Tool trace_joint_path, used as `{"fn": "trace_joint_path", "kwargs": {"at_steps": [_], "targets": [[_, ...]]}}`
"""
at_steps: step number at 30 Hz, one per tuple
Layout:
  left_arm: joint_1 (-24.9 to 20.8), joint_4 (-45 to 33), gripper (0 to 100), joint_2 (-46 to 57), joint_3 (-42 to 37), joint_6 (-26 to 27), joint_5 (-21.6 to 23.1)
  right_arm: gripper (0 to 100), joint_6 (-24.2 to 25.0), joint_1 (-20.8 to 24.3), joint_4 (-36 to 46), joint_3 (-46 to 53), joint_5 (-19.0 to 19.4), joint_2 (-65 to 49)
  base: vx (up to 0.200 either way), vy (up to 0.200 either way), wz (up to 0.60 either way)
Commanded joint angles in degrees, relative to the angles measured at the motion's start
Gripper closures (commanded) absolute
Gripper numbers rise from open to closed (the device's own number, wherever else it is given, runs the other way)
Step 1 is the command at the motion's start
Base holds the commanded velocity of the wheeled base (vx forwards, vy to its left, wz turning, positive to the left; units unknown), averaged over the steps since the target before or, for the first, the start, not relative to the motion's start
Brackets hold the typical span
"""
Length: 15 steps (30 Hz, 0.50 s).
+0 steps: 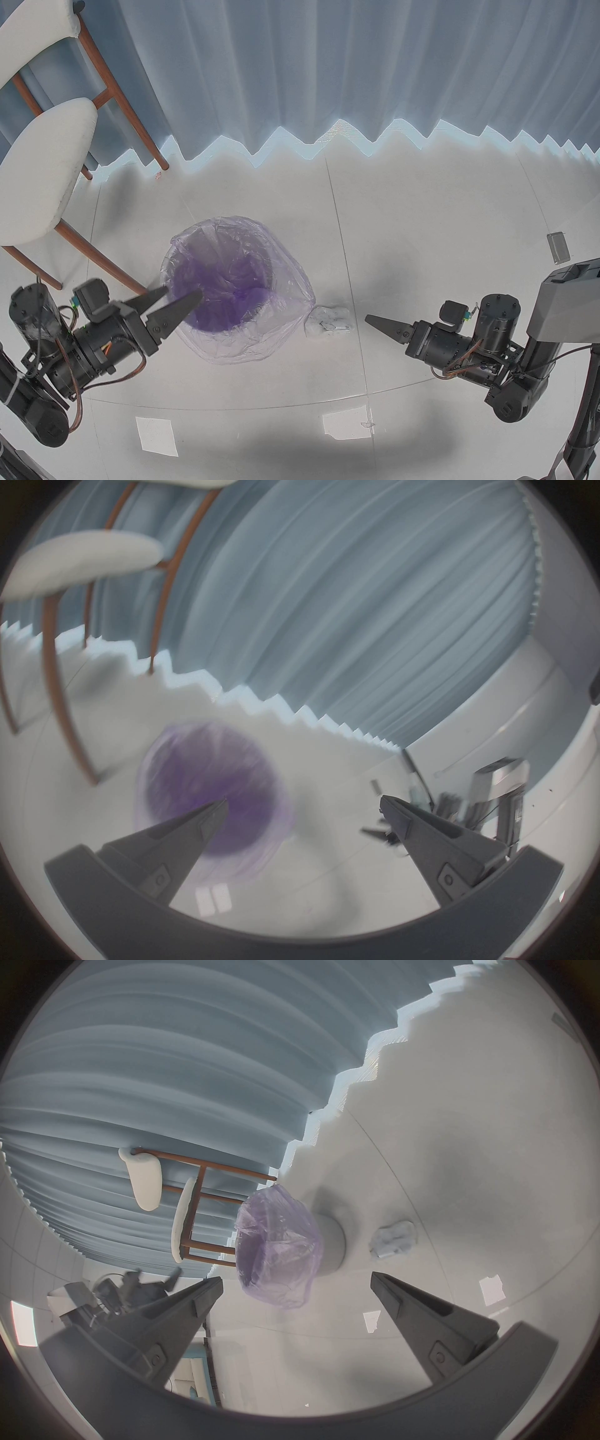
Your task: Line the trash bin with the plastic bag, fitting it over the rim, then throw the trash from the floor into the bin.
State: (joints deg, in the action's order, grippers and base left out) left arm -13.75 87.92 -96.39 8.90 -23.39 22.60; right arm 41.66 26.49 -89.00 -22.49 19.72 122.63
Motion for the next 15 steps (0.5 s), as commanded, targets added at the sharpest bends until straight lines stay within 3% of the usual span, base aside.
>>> {"fn": "trace_joint_path", "kwargs": {"at_steps": [1,15], "targets": [[-8.05,-4.86,0,11.58,12.55,-0.07,-0.10,100,-0.08,3.66,-0.29,-11.79,-0.48,6.93,0.000,0.000,0.00],[-7.69,-13.21,0,20.45,11.67,0.28,0.07,100,0.36,6.38,-0.56,-29.19,-0.56,21.52,0.000,0.000,0.00]]}}
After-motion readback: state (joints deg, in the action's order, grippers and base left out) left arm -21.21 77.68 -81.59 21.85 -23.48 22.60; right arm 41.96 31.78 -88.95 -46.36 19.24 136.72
